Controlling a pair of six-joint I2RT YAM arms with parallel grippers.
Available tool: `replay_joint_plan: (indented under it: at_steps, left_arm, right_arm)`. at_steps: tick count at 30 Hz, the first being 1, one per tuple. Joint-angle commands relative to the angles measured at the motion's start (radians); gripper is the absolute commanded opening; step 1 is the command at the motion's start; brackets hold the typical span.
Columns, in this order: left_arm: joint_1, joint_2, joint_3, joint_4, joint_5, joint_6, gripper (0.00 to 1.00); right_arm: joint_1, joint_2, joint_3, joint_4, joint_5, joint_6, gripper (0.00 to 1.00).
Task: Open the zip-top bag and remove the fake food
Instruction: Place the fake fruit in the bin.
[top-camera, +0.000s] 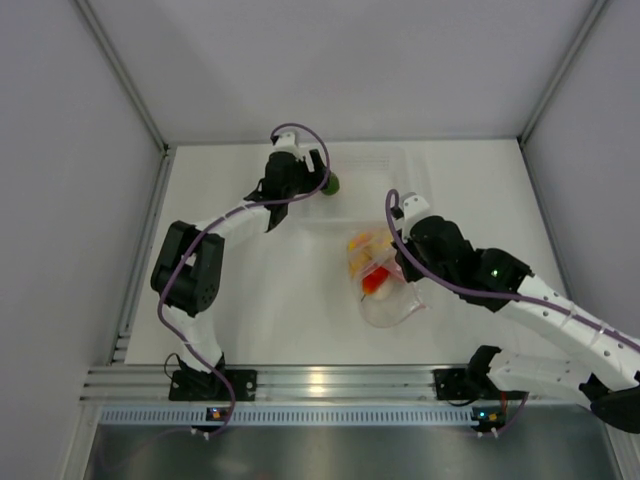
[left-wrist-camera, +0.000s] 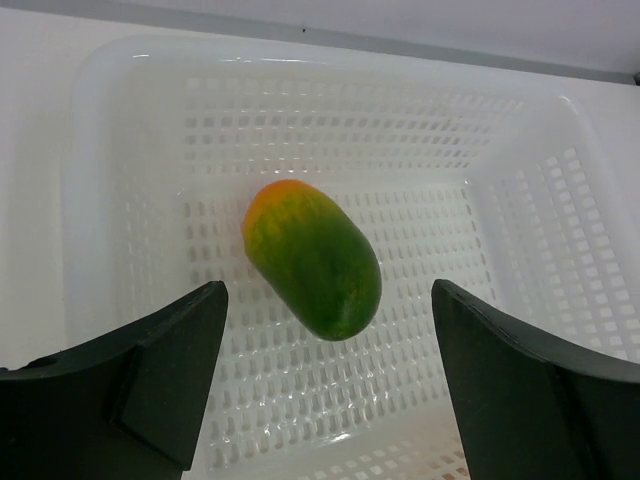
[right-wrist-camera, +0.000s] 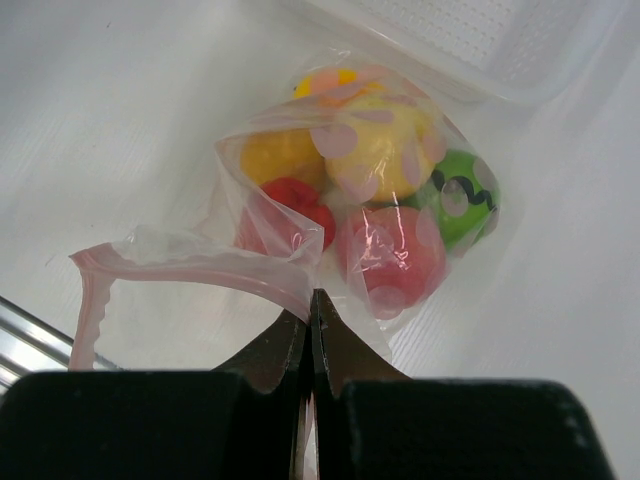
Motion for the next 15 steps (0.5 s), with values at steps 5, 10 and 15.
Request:
replay_joint_plan:
  at_steps: [5,10,15]
  left_arm:
    - [0.005,-0.111,-0.001,0.016,0.032,-0.032,0.96]
    - [0.005,-0.314,-0.096,0.012,0.114,-0.053,0.98]
    - [-0.015,-0.583,-0.234,-0.014,0.187,-0.058,0.98]
  right_arm:
    - [-0.015,-0.029,-0.002,0.009,0.009,0.011,0.00]
    - [-0.015,-0.016,0.021,0.020,0.005,0.022,0.00]
    - [-0.015,0.012,0.055,0.038,0.029,0.034,0.00]
